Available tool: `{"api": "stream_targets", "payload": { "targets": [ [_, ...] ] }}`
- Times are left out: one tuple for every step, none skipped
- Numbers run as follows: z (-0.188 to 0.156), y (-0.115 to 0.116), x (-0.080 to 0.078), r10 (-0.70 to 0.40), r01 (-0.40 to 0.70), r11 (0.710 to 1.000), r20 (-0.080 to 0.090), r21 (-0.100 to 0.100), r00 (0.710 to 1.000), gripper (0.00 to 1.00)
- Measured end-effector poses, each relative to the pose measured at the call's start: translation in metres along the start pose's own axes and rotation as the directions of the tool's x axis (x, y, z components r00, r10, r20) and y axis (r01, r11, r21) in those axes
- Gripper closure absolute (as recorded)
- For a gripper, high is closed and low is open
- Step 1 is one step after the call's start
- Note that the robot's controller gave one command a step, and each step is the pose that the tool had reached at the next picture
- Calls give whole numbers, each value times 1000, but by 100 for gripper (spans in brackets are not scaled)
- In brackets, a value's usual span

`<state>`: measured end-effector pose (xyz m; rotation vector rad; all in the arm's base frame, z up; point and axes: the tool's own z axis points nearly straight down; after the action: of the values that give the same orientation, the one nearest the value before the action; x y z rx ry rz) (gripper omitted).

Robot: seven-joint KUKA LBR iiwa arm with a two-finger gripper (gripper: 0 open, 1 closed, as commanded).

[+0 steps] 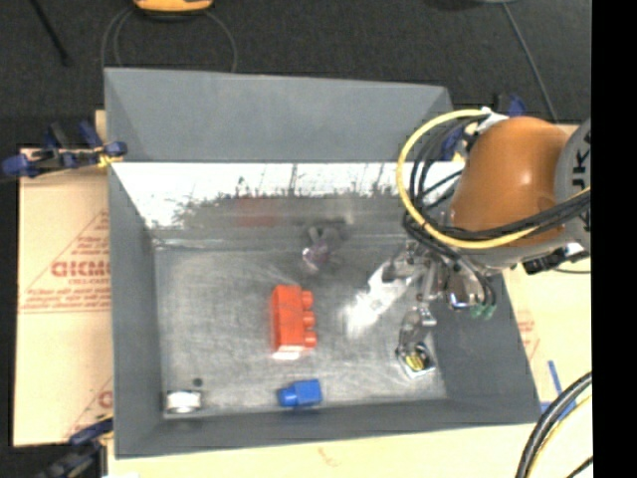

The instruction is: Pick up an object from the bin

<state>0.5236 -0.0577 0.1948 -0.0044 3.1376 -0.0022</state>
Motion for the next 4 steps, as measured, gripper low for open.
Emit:
{"api": "stream_targets", "payload": {
  "targets": [
    [47, 4, -66, -226, 226, 974, 1, -1, 974, 0],
    [82, 80, -93, -357, 357, 934, 3, -3, 934, 0],
    [106, 119, -28, -410, 410, 912, -5, -7, 912, 0],
    [105, 116, -32, -407, 407, 914, 0, -3, 914, 100]
  ]
}}
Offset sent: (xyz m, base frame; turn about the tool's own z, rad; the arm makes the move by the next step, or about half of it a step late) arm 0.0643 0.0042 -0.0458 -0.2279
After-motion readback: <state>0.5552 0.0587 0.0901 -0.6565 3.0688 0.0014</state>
